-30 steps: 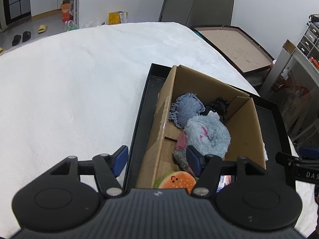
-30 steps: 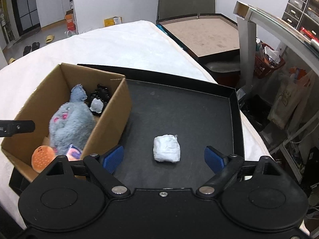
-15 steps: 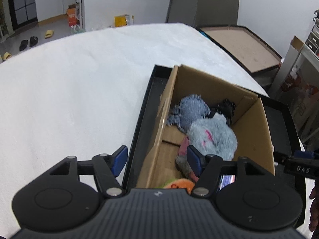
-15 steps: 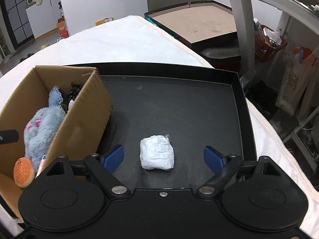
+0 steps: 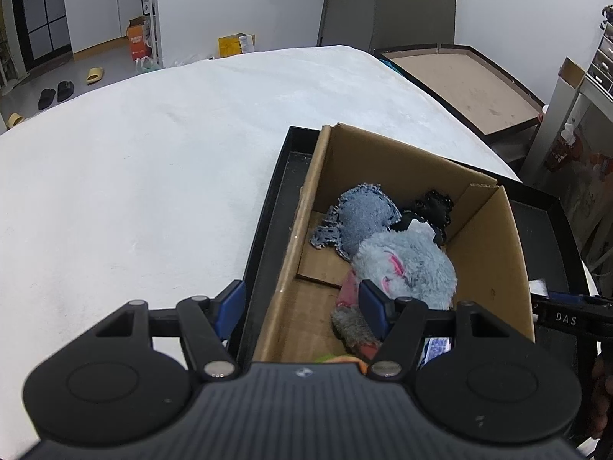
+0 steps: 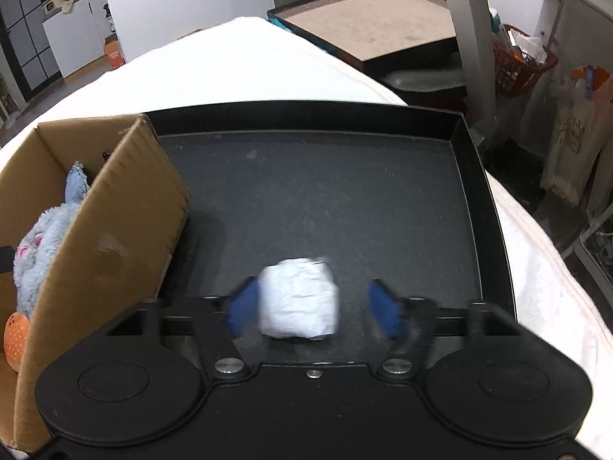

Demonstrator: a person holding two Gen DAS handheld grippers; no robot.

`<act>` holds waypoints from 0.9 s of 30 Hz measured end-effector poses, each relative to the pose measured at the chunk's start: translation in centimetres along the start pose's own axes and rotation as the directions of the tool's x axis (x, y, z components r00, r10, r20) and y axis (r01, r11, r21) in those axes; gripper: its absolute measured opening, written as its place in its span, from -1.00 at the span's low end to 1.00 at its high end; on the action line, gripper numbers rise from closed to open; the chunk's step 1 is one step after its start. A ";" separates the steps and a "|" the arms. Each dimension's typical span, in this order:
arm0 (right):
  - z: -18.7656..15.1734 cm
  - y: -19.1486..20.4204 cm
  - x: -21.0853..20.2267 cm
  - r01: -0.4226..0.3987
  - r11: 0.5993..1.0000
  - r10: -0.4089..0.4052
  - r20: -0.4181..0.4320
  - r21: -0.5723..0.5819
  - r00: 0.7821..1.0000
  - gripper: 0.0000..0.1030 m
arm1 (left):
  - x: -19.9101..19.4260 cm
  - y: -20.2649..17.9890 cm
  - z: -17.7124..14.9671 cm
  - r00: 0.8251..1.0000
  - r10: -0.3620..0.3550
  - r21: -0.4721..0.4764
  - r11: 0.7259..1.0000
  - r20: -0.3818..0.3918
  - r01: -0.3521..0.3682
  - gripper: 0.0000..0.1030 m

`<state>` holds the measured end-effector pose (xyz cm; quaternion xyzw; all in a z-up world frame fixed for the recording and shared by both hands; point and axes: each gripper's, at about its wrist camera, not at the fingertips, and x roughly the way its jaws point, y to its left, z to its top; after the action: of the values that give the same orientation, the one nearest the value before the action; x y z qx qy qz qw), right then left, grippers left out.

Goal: Organize soft objects
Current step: 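Grasp the white wrapped bundle with the right tool, then carry the white bundle into the box and open the right tool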

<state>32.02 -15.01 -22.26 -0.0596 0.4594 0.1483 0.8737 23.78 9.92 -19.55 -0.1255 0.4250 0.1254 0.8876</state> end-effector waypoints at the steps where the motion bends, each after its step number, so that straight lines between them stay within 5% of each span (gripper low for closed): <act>1: -0.1 -0.1 0.2 -0.004 1.000 0.004 -0.014 0.000 1.000 -0.19 | 0.0 0.0 0.0 1.000 -0.001 0.001 1.000 -0.001 0.001 0.24; 17: 0.0 -0.5 -1.2 0.033 0.999 -0.033 -0.002 0.029 0.999 -0.20 | -0.5 0.2 0.0 0.997 -0.067 -0.002 0.998 -0.046 0.067 0.24; 27: 0.9 0.6 -4.7 0.027 0.999 -0.028 0.066 0.017 0.997 -0.20 | -1.8 0.6 -0.1 0.996 -0.083 0.016 0.996 -0.006 0.084 0.23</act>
<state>30.06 -15.20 -17.92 -0.0541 0.4306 0.1344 0.8909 22.41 10.23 -18.26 -0.1363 0.4226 0.0844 0.8920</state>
